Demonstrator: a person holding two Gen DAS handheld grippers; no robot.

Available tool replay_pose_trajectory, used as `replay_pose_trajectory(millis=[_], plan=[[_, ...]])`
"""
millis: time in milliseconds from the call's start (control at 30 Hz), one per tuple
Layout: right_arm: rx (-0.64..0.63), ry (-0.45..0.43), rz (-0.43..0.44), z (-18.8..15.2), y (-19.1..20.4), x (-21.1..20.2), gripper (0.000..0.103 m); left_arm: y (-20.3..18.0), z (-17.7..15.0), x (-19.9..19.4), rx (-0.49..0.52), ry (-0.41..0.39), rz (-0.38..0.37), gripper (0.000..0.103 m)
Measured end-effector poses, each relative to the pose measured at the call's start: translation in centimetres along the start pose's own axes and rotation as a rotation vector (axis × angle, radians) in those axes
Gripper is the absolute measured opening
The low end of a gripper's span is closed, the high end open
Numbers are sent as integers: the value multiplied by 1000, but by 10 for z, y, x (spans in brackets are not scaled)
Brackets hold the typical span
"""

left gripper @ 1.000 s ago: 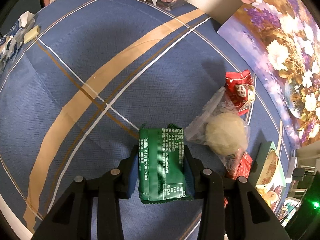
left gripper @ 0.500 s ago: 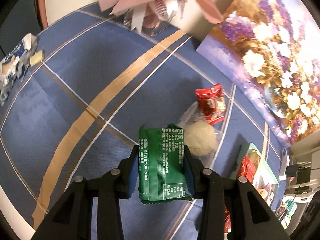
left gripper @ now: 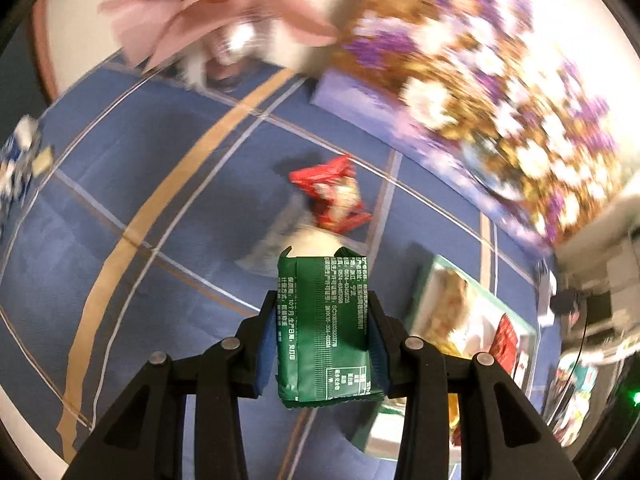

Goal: Organize snacks
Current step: 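Carry the green pack and red pack over the white tray with both tools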

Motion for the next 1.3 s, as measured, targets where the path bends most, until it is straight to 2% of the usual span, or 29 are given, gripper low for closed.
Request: replay_pose_trajectory(millis=[267, 367, 500, 667, 1000, 1300], plan=[[166, -45, -30, 9, -83, -23, 48, -88, -38, 15, 242, 64, -27, 42], [212, -57, -23, 8, -108, -30, 48, -105, -53, 25, 279, 104, -42, 42], [258, -63, -36, 5, -135, -34, 48, -118, -67, 38, 320, 137, -17, 42], [288, -31, -21, 0, -150, -24, 48, -120, -73, 47, 329, 157, 15, 42], [303, 104, -58, -13, -160, 18, 48, -99, -72, 81, 273, 228, 80, 42], [322, 151, -36, -22, -164, 35, 50, -96, -80, 94, 282, 256, 119, 42]])
Point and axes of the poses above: each gripper's, at about its wrist camera, not at the fingertips, and x roughly the way its jaws point, y to its left, z to its top, the point moved 7 cm from there along x, roughly the way its jaws point, and after that the axes turned 14 degrees about y, right-handed, at the moved point
